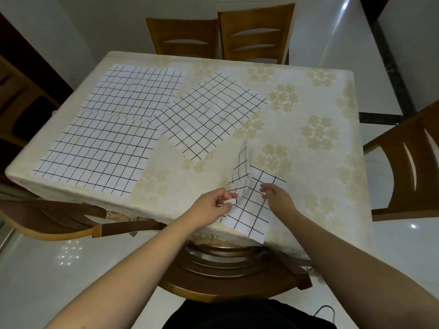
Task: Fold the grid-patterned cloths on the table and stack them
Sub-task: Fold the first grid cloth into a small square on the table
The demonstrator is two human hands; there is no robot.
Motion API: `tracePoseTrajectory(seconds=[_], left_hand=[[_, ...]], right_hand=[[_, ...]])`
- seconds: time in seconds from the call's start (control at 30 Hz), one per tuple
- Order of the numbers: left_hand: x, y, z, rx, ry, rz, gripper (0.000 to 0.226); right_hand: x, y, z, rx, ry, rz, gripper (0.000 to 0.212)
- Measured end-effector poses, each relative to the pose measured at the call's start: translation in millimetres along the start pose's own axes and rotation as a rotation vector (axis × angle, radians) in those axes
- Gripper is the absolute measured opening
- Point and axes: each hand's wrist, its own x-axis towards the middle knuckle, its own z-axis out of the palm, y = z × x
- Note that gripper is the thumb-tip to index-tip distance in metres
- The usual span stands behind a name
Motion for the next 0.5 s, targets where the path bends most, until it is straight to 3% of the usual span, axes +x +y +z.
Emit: tracePoseTrajectory(seconds=[0.1,0.23,0.37,0.5], left_hand=[[4,1,21,0.06,-0.027,-0.013,0.012],[5,-4,45,0.097,-0.08,-0.042,0.005],[6,-9,56,0.062,-0.141,-0.106,0.01],[13,-15,53,0.062,-0.017,-0.166,0.022]], right_hand=[[-1,5,-6,0.322,-0.026,0.123,0.032],[-5,12,-12,0.521,0.016,0.246,0.028],[-8,26,-14,0.438,0.073,0.275,0.037],[-11,39,-22,0.139,0.253,0.204,0.044]])
